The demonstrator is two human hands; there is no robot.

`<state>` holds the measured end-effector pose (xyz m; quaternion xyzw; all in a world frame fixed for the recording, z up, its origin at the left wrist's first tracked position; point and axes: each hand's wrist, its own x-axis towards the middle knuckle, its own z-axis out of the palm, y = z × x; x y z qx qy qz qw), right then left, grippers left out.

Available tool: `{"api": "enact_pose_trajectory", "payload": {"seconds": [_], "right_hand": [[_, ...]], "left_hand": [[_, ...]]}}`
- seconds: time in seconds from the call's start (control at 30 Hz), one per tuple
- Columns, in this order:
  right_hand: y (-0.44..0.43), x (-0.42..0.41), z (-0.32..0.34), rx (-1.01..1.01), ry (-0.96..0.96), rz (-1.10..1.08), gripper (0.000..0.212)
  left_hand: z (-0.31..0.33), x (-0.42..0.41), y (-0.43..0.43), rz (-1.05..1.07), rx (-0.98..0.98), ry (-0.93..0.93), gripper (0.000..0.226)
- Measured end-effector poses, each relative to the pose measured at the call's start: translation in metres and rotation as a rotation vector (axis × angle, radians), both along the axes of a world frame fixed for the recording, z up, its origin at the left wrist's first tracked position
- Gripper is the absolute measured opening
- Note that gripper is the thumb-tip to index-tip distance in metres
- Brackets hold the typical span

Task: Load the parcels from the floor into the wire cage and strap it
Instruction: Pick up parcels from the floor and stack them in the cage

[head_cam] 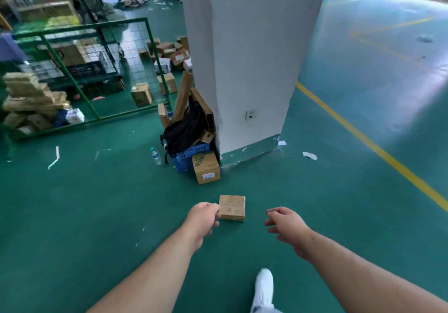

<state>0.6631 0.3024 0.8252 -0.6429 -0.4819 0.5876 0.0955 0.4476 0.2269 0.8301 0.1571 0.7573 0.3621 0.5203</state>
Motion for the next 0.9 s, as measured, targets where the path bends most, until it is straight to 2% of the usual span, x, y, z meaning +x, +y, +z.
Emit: {"api": "enact_pose_trajectory", "payload": {"seconds": [0.33,0.6,0.73,0.9], "right_hand": [[0.192,-0.063,-0.046,-0.036,-0.077,0.097,0.020],[0.315,-0.192,-0.055,-0.041,-0.061,0.330,0.023],[0.358,-0.255,-0.084,-0.046,-0.106,0.414,0.023],[0.410,-0.313,-0.152,-0.067,-0.189,0.406,0.025]], "left_hand": [[-0.017,-0.064,0.141,0.076,-0.059,0.041,0.015],[-0.028,-0.170,0.195,0.275,-0.115,0.066,0.022],[-0.067,-0.236,0.226,0.356,-0.168,0.047,0.017],[-0.141,-0.300,0.288,0.280,-0.241,-0.033,0.014]]}}
